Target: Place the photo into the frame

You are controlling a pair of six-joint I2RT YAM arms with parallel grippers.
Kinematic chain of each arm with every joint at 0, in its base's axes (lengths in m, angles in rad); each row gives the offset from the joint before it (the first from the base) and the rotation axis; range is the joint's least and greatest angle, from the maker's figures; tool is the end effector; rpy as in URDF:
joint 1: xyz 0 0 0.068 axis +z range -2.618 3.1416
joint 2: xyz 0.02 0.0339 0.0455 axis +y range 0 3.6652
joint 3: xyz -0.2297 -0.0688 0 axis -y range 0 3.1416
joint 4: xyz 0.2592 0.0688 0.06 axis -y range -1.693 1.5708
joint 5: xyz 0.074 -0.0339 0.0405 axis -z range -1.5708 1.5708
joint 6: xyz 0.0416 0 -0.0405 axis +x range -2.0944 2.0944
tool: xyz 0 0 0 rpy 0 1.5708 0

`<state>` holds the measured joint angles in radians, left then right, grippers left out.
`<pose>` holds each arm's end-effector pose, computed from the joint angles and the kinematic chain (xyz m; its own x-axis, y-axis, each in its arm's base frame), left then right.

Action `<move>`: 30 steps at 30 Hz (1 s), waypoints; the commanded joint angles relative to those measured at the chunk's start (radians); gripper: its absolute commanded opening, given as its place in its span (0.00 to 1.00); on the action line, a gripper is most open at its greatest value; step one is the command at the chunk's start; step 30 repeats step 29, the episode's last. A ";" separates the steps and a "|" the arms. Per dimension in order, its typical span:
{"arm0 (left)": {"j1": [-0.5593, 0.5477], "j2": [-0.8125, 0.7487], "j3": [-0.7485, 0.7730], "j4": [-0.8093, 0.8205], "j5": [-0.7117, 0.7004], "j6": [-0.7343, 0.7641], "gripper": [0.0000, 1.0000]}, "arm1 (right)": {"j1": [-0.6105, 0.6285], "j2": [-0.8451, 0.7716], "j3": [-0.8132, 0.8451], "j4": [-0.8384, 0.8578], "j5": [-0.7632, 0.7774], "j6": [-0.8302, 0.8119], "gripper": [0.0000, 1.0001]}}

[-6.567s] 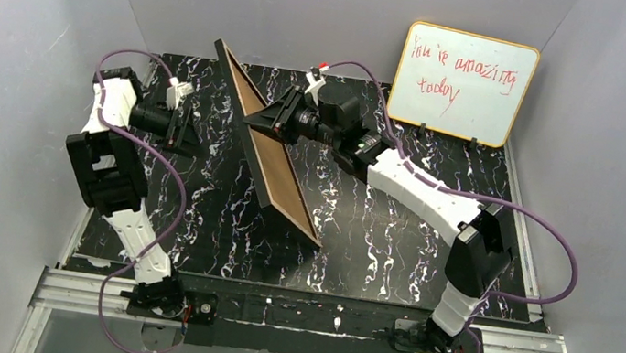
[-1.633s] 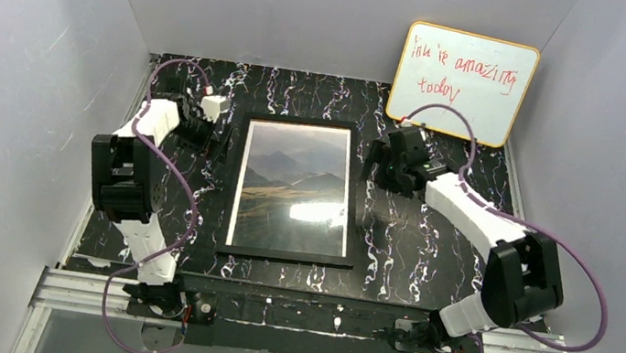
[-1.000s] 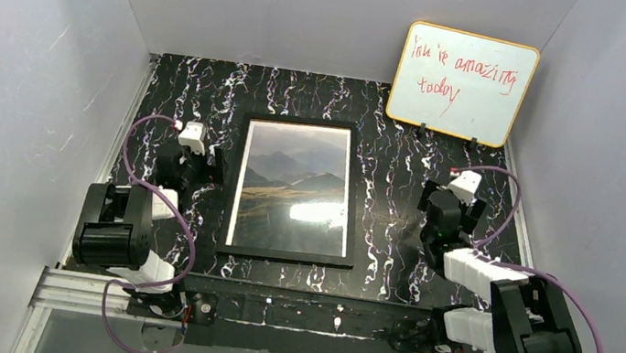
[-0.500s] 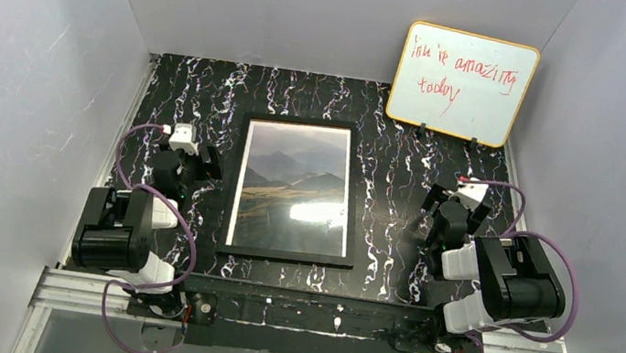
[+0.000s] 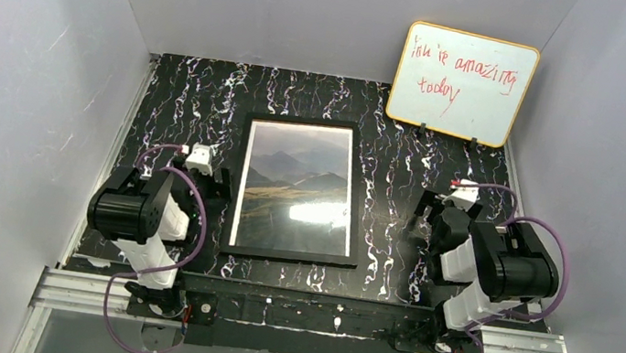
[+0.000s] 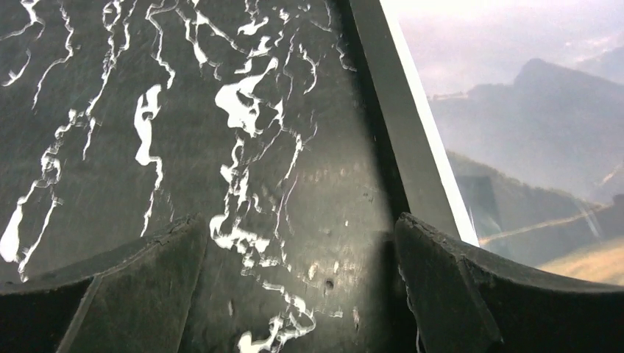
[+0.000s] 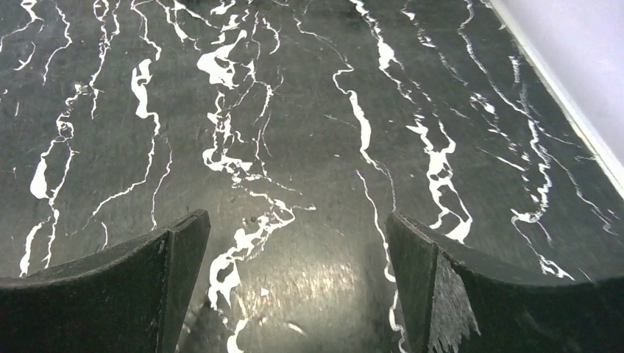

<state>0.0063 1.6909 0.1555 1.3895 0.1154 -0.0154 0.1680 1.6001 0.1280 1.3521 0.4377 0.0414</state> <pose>0.2308 -0.0033 0.0679 -0.1470 -0.0162 -0.9890 0.1054 0.9939 -0.0320 0.2227 0.0199 0.0777 -0.1070 0.0199 -0.9941 0.2681 0.9633 -0.0096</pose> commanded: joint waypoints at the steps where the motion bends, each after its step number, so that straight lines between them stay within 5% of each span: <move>1: -0.042 -0.012 0.110 -0.142 -0.083 0.042 0.98 | -0.089 0.009 0.131 -0.138 -0.178 0.032 0.99; 30: -0.048 -0.017 0.100 -0.134 -0.102 0.041 0.98 | -0.133 -0.003 0.118 -0.126 -0.234 0.041 0.99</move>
